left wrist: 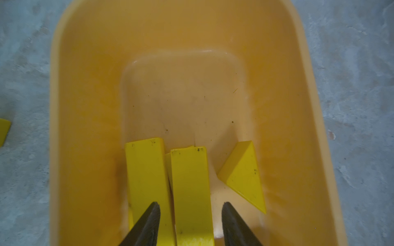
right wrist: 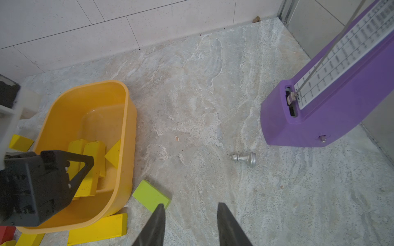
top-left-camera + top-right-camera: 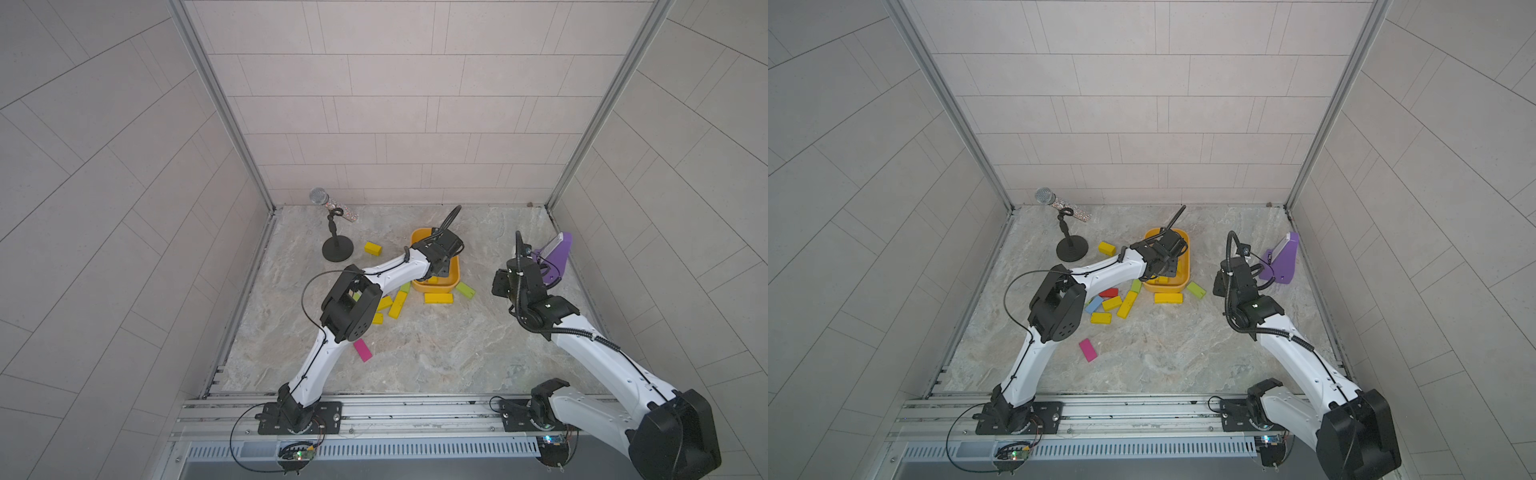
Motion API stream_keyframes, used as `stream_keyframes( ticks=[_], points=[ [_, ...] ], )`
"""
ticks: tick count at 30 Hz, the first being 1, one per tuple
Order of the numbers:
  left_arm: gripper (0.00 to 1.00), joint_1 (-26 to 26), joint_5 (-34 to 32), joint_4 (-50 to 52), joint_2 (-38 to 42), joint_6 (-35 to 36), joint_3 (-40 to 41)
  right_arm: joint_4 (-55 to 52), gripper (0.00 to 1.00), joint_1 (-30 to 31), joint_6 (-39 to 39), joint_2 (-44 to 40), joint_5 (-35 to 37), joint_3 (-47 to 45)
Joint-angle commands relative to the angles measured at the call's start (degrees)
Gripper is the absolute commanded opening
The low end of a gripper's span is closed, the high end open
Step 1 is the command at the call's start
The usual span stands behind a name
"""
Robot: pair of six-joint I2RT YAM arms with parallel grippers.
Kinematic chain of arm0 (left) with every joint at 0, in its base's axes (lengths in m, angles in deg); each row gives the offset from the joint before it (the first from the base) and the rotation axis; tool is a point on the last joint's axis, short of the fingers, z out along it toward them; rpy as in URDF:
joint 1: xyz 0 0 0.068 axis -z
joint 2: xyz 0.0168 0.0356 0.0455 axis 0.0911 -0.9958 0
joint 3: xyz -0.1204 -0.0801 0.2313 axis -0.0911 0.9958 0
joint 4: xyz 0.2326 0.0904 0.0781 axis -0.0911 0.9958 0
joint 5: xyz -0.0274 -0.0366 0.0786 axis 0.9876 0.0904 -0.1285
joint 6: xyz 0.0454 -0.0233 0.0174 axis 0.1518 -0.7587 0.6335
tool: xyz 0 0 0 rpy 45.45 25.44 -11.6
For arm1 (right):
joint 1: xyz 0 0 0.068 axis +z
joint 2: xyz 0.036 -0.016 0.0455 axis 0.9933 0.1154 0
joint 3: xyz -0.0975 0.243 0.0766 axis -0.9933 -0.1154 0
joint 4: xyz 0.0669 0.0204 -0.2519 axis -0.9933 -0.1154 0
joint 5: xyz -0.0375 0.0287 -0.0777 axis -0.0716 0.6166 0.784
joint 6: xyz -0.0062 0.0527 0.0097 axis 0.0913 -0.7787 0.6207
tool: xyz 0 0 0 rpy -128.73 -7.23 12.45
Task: Pick out the yellow building blocks
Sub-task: Place the building block in the storage box, then adjust the building block at the center of the board.
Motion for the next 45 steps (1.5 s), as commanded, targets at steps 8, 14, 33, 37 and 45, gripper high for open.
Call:
stream_keyframes(
  ticks=[8, 14, 33, 37, 45],
  points=[
    [0.52, -2.6, -11.4, -20.4, 26.5, 6.2, 23.2, -1.0, 0.43, 3.7, 1.0, 6.0, -2.1, 5.7],
    [0.50, -10.0, -7.6, -17.7, 35.5, 0.1, 34.4, -0.3, 0.44, 12.2, 3.2, 14.4, -0.5, 12.4],
    [0.50, -25.5, -8.3, -14.1, 52.8, -13.3, 56.5, -17.6, 0.49, 31.0, 6.9, 42.3, -5.0, 38.9],
    [0.54, -26.0, -8.8, -13.9, 53.2, -14.1, 57.1, -20.5, 0.51, 31.6, 7.2, 47.1, -8.9, 42.5],
    [0.59, -26.1, -9.9, -11.3, 53.4, -15.3, 57.3, -24.9, 0.53, 32.4, 8.5, 55.2, -15.9, 49.3]
  ],
)
